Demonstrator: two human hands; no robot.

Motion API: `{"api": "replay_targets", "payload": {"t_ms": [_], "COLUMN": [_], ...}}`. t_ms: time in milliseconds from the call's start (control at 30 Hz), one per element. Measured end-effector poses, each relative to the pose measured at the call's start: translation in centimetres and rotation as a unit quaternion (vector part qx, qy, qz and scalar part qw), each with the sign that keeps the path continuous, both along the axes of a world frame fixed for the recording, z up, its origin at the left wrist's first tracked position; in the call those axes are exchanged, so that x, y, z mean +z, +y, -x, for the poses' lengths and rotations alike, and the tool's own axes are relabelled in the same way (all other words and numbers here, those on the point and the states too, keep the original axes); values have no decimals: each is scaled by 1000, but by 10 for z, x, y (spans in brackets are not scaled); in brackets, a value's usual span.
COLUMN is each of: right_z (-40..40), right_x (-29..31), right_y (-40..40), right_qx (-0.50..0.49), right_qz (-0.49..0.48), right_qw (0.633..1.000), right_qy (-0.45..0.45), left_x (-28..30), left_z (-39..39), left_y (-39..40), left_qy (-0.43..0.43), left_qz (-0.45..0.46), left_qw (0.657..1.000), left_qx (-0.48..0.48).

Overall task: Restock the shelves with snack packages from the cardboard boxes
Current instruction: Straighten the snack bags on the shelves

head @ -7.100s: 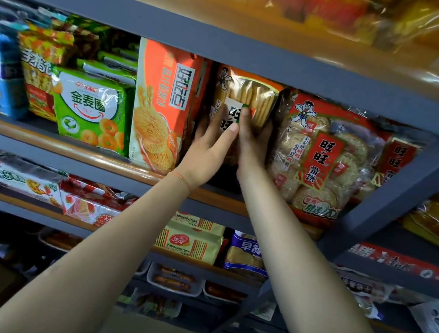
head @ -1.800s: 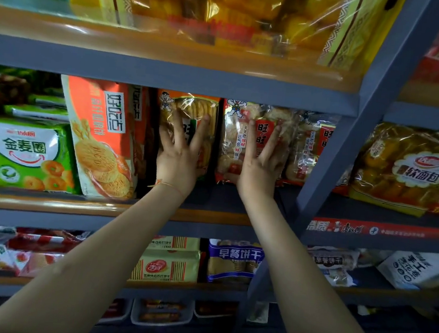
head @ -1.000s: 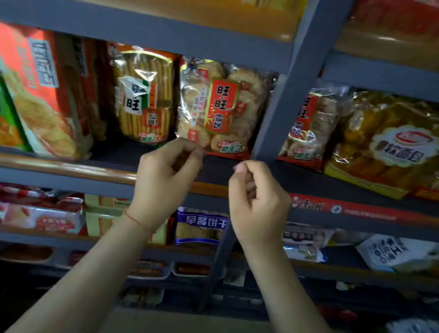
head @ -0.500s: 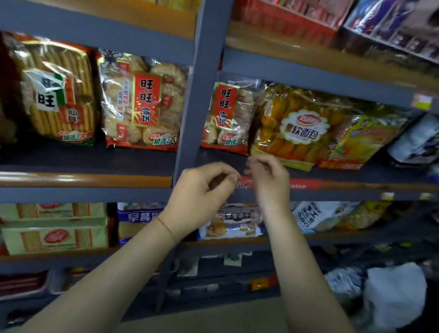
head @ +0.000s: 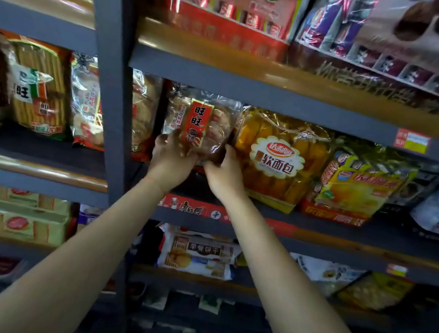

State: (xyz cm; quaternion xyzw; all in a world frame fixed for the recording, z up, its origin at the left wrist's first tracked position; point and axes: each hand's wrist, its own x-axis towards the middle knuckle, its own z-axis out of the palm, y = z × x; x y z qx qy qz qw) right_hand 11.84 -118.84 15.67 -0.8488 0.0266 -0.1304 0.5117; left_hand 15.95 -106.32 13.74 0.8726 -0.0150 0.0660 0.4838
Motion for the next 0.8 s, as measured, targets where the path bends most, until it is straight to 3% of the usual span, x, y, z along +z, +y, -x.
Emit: {"api": "replay_targets", "payload": {"t_ms": [133,233,433,633,800], "right_z": [-7,-17,-33,-34,-43], "right_x": [1,0,-8,-17,-16], "right_y": [-11,-11,2,-5,-23], "right_qx": [25,24,-49,-50,-65], "right_qz": [23,28,34,4,1], "right_qw": [996,994,996,999,997], "right_qy": [86,100,60,-3,-28], "left_x": [-1,-5,-5,-3,-2], "left_z": [-8,-11,-14,-15,-10], "left_y": [-12,-14,-8,9,13], "left_qy": [22,3,15,15,-1], "left_qz": [-3,-9,75,138,95], "left_qw": [997,997,994,989,995], "left_qx": [72,80,84,54,34]}}
